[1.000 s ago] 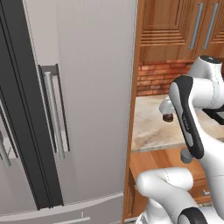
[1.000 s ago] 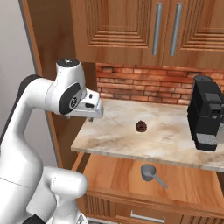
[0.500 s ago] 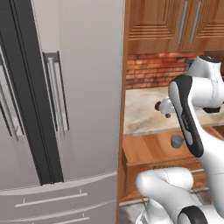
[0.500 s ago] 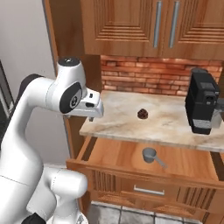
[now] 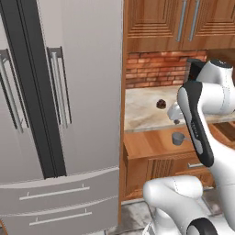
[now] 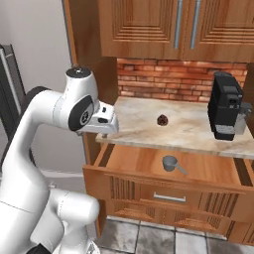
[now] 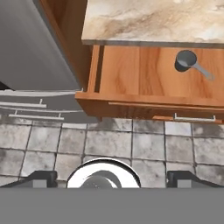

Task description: Pick the measuring cup from the drawer and place it on the counter.

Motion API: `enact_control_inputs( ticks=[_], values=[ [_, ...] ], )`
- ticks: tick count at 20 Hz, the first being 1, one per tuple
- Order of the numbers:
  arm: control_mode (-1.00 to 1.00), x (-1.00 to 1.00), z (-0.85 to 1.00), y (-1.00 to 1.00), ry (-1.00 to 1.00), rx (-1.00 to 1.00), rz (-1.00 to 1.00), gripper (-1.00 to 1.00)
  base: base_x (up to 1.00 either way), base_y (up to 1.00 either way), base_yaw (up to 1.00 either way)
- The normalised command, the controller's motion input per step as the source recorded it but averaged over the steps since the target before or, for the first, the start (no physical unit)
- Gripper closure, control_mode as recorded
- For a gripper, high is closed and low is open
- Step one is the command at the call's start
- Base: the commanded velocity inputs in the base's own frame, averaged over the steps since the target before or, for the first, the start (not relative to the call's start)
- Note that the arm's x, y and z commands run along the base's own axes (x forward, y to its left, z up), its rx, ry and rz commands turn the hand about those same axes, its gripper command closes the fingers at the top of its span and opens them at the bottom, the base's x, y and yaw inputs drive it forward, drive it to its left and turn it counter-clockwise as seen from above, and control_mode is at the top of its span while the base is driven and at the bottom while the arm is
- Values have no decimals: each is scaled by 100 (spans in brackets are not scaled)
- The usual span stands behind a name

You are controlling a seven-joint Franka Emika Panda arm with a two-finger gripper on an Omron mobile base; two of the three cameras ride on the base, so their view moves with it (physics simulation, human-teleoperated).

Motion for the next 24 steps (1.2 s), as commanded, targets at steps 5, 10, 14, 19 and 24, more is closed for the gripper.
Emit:
enact_control_inputs(
  ticks=[5,10,14,19,24],
  values=[
    [-100,51,-7,-42,2,0,-2,-100,0,0,0],
    [-100,51,-17,-66,5,8,0,-100,0,0,0],
    [-100,65,-47,-58,7,6,0,-100,0,0,0],
    [-100,67,-64,-50,5,6,-2,-100,0,0,0],
    [-100,28,-77,-44,2,3,0,-100,0,0,0]
  ],
)
